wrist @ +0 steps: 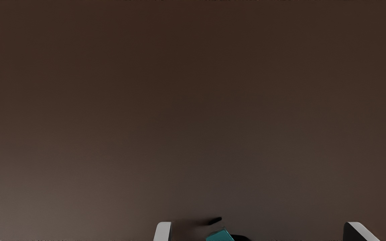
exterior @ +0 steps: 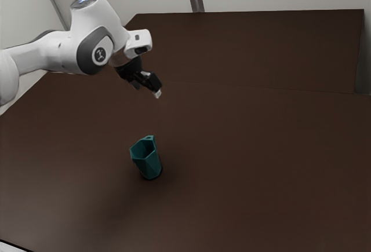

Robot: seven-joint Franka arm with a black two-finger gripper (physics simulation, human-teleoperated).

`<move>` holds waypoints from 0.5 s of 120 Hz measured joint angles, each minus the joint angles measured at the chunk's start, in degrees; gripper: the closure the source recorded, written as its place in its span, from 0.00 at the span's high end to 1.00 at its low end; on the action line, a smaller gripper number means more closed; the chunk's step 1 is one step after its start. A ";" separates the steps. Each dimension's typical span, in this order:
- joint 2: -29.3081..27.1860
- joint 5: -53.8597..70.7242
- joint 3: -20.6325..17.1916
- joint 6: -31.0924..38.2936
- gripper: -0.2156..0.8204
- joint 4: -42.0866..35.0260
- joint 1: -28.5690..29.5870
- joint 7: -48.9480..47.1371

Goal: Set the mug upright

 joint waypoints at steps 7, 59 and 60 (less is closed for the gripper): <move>2.32 0.03 -1.30 -3.61 0.75 5.02 2.43 0.53; 2.76 0.26 -1.79 -20.10 0.79 16.19 9.46 3.19; 2.74 0.27 -1.79 -20.22 0.79 16.19 9.59 3.23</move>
